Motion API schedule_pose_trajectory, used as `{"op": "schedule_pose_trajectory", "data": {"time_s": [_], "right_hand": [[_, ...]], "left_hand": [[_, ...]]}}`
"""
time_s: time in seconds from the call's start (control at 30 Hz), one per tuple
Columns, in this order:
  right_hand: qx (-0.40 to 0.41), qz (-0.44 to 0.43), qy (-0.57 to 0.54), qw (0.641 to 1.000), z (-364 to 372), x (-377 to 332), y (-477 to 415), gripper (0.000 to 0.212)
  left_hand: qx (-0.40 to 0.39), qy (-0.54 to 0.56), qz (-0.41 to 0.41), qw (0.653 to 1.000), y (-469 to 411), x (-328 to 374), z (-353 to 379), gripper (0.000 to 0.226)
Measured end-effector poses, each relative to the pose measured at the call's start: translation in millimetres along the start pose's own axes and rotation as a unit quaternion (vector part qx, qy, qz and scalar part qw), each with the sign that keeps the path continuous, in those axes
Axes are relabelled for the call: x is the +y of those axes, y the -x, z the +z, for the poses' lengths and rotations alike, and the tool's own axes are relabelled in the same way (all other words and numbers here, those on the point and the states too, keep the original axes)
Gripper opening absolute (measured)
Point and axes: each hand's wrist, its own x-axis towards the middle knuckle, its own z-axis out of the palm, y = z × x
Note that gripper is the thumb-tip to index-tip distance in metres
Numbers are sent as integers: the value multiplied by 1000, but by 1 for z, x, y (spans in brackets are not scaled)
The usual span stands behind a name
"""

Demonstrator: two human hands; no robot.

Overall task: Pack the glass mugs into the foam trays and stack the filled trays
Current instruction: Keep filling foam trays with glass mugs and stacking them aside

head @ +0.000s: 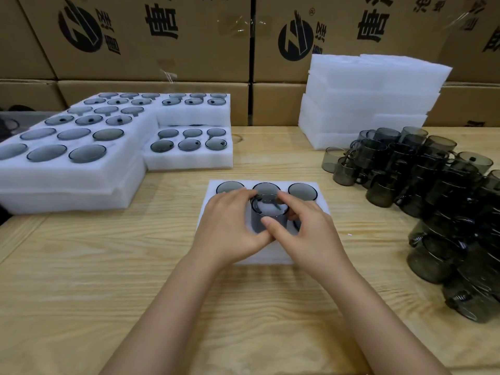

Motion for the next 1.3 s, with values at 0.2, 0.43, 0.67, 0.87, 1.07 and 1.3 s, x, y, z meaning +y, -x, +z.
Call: {"op": "schedule_pose_trajectory", "data": {"time_s": [0.2, 0.43, 0.67, 0.87, 1.07, 1.3], "right_hand": [[-40, -10, 78, 996, -4, 2, -2, 57], [-66, -8, 131, 989, -4, 12, -3, 61], [-209, -22, 196, 958, -12, 11, -7, 71], [-82, -16, 149, 985, -2, -7, -14, 44], [-193, 28, 217, 957, 24, -15, -71, 60], [-261, -20, 399, 879, 47, 6, -63, 61]], "left_hand": [[-38, -18, 17, 999, 2, -2, 3, 78], [-34, -127, 129, 983, 12, -4, 10, 79], [-105, -209, 102, 967, 11, -9, 15, 102], [-21, -233, 106, 967, 23, -9, 22, 92], [167, -259, 129, 943, 28, -19, 28, 105], [176, -242, 156, 941, 25, -18, 29, 90]]}}
